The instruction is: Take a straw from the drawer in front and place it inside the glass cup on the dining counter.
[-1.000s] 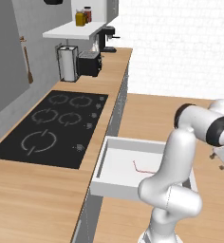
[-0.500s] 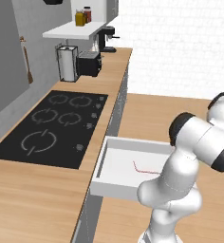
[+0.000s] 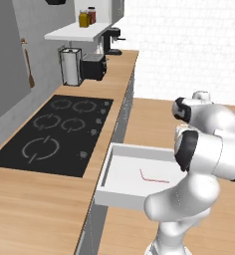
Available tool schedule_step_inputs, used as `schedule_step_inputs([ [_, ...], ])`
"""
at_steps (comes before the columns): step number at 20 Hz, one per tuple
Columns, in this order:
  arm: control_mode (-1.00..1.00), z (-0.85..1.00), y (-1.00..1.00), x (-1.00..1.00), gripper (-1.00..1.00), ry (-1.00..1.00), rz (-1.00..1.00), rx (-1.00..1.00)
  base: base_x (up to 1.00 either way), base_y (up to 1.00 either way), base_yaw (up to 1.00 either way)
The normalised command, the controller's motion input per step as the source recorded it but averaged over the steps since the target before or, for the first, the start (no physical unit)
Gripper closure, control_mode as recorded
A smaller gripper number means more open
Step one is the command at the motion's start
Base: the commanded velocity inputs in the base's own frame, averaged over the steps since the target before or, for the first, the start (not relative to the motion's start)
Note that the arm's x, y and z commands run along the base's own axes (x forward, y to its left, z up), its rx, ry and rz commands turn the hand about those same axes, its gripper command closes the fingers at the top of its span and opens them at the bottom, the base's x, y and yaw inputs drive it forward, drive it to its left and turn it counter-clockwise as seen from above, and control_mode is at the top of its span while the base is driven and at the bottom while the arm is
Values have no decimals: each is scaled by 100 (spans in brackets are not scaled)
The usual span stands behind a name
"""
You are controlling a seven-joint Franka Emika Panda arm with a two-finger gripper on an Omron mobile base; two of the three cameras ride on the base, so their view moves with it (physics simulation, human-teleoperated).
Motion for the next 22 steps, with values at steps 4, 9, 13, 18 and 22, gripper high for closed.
schedule_step_inputs([
  [4,-100,-10,64,55,-100,10,7,-9,0,0,0],
  [9,-100,-3,73,15,-100,-1,9,-3,0,0,0],
  [13,-100,-26,57,0,-100,-16,14,0,0,0,0],
  [18,-100,-43,51,17,-100,-13,22,-1,0,0,0],
  [22,-100,-45,6,19,-100,0,30,0,0,0,0],
])
